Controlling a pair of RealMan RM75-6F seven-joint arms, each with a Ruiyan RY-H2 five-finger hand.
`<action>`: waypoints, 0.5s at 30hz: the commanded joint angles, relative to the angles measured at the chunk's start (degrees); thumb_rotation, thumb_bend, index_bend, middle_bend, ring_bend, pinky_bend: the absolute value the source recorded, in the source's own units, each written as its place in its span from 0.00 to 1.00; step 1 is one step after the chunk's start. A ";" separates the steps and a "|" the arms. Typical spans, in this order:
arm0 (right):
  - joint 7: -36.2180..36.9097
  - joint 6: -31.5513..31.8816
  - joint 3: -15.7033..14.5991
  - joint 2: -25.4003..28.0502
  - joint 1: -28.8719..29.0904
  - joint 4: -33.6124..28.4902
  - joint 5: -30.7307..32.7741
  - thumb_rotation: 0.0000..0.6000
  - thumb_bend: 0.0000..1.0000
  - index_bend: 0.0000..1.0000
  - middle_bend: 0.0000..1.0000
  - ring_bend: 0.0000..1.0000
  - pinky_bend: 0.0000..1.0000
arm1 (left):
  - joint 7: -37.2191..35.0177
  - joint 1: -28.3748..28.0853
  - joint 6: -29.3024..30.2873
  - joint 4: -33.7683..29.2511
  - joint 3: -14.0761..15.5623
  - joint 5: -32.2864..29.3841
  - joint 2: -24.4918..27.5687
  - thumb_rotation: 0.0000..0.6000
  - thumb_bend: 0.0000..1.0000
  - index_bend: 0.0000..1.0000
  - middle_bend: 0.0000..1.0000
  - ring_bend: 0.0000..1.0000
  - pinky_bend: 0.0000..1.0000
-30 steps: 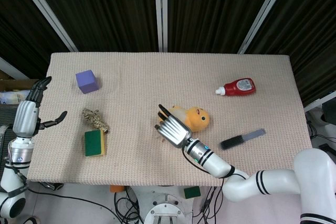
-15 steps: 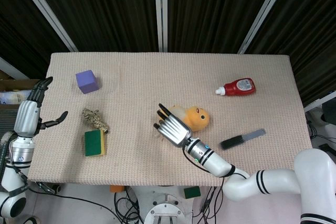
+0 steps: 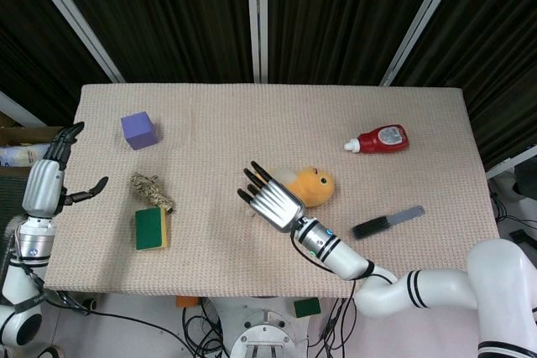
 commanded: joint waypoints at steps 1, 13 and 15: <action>0.10 0.20 0.21 0.01 -0.12 0.07 -0.24 1.00 0.34 0.23 0.32 0.02 0.00 | -0.02 -0.01 -0.05 0.03 0.03 0.01 0.00 1.00 0.21 0.07 0.07 0.03 0.21; -1.42 0.23 0.43 -0.66 -0.43 1.42 0.51 1.00 0.34 0.31 0.34 0.02 0.00 | -0.20 -0.09 -0.45 0.56 0.15 -0.16 -0.30 1.00 0.21 0.07 0.07 0.03 0.21; -1.51 0.07 0.51 -0.96 -0.43 1.83 0.77 1.00 0.34 0.33 0.35 0.02 0.00 | -0.23 -0.07 -0.48 0.65 0.17 -0.19 -0.33 1.00 0.21 0.07 0.07 0.03 0.21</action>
